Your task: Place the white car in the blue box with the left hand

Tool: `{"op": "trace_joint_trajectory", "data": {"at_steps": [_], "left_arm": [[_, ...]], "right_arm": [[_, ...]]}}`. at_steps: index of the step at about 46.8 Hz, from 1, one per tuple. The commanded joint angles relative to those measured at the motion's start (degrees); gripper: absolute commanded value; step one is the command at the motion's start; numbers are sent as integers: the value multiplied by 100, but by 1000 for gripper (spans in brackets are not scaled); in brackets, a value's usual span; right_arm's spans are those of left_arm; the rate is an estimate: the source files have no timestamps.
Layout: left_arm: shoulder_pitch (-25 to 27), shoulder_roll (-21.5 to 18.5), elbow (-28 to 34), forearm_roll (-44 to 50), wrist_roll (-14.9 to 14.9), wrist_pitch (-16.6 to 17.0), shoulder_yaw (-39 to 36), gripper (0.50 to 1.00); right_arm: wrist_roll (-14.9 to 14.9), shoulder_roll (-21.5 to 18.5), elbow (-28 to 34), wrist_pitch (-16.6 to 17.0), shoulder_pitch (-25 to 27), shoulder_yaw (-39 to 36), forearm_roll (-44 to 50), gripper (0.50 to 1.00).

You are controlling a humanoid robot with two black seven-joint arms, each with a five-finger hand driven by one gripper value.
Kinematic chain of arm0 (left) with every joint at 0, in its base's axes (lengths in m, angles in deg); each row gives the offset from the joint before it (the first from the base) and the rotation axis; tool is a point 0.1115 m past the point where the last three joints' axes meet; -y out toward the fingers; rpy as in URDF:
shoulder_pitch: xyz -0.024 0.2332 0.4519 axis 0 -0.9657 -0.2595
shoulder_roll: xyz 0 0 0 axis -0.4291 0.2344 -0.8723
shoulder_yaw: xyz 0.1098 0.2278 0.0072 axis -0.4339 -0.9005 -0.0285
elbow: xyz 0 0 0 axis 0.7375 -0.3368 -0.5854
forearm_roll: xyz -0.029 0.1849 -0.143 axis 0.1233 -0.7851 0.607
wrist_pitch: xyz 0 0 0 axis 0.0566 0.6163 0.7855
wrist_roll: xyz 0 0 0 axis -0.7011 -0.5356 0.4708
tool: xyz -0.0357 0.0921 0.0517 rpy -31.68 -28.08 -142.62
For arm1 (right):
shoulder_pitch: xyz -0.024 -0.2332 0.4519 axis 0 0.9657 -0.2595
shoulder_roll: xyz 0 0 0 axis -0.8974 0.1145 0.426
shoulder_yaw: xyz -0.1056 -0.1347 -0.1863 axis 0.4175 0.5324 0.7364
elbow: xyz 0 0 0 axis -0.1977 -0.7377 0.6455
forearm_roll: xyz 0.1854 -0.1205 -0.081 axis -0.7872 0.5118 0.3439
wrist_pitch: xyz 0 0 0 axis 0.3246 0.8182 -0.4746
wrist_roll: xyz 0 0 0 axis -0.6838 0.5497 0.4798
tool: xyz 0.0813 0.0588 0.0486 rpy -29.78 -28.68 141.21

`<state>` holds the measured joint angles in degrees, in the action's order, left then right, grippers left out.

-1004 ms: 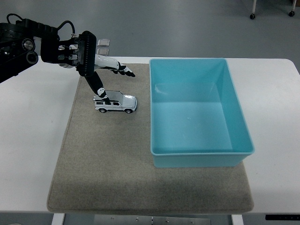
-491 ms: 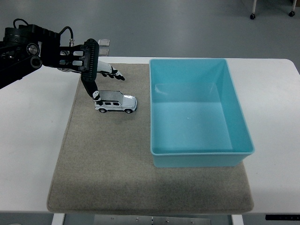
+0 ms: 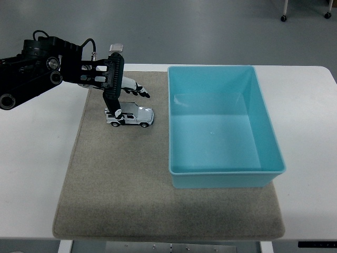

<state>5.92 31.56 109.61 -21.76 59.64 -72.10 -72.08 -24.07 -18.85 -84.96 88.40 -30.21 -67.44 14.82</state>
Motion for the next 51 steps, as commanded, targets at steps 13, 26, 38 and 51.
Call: {"op": "trace_joint_trajectory", "data": {"at_steps": [13,26,38,51], "left_arm": [[-81,19,-14,-1,449,110,4,936],[-90,90,-5,-19,466,259,-5,861],[-90,90,-5,-378,501,303,-5,671],[-81,90,21,-493,501,321,12,500]], "right_arm": [[3,0,0,0,-1,0,0,936],[3,0,0,0,-1,0,0,936],[3,0,0,0,8,0,0,936],[3,0,0,0,-1,0,0,936]]}}
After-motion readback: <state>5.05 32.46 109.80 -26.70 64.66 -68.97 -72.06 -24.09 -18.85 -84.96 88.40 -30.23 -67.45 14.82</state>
